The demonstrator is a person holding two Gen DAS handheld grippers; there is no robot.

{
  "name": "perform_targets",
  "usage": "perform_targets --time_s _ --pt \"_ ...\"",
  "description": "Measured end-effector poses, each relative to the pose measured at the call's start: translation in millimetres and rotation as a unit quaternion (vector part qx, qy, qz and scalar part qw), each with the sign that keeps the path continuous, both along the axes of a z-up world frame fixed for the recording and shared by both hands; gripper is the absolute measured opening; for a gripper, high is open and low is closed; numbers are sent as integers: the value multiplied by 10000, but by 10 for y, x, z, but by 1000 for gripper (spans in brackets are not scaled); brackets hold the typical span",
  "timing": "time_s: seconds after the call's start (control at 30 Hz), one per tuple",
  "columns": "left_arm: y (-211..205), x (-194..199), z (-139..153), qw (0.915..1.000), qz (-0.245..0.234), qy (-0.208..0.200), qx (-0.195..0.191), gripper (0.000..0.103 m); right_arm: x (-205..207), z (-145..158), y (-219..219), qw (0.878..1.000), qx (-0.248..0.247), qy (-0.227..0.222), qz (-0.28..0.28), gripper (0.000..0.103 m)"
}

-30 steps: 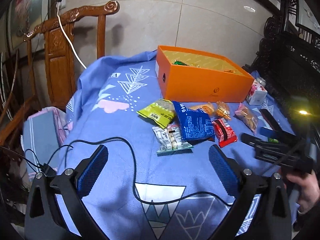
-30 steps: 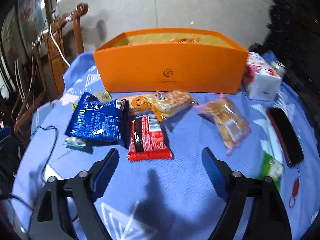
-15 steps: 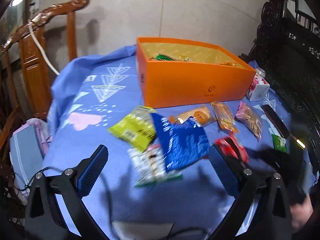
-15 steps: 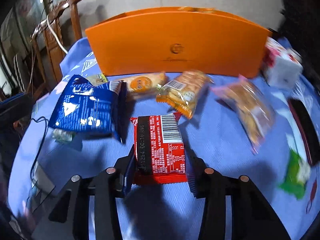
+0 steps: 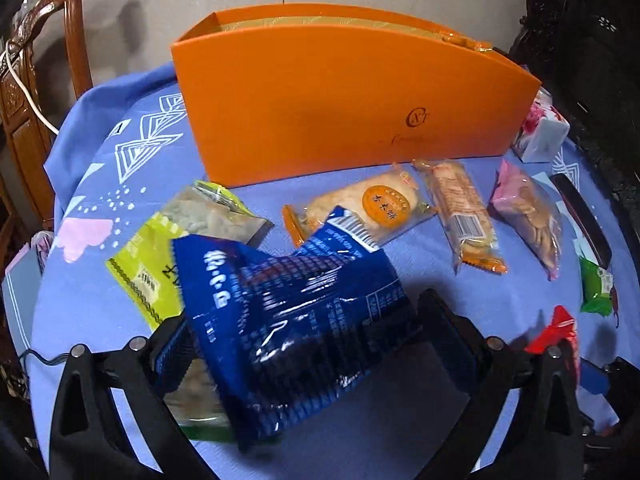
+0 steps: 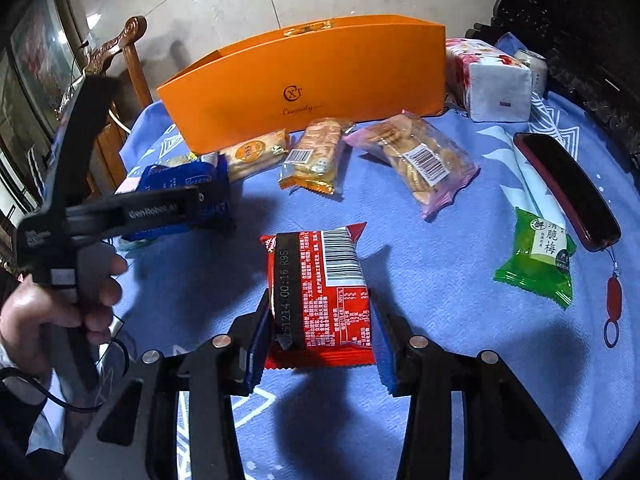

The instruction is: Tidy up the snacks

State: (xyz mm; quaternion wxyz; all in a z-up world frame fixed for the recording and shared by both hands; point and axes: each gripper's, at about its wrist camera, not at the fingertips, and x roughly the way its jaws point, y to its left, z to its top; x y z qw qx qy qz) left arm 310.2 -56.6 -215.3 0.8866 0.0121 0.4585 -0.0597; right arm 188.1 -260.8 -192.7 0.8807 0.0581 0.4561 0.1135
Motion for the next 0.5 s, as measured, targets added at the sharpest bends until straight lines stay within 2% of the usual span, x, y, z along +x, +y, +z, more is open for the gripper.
perform_targets --time_s 0.13,0.17,0.2,0.23,0.33,0.5 --pt "-35 11 -31 9999 16 -66 109 97 -17 6 -60 9999 63 -48 -63 45" --pt "-29 9 -33 9999 23 -86 80 93 -11 4 -69 9999 87 -47 -76 45" --pt "-13 12 -38 10000 25 -79 4 82 -10 1 -75 9999 98 -47 -85 45" --pt "1 7 -36 10000 36 -70 -51 75 -6 -1 -81 9999 112 -45 -89 45" --pt "-31 -34 -14 9998 -108 -126 -87 60 -3 -1 -93 9999 119 -44 -106 45" --pt "-47 -130 45 9997 -157 -127 -139 56 -59 68 -105 9997 101 -118 -164 45"
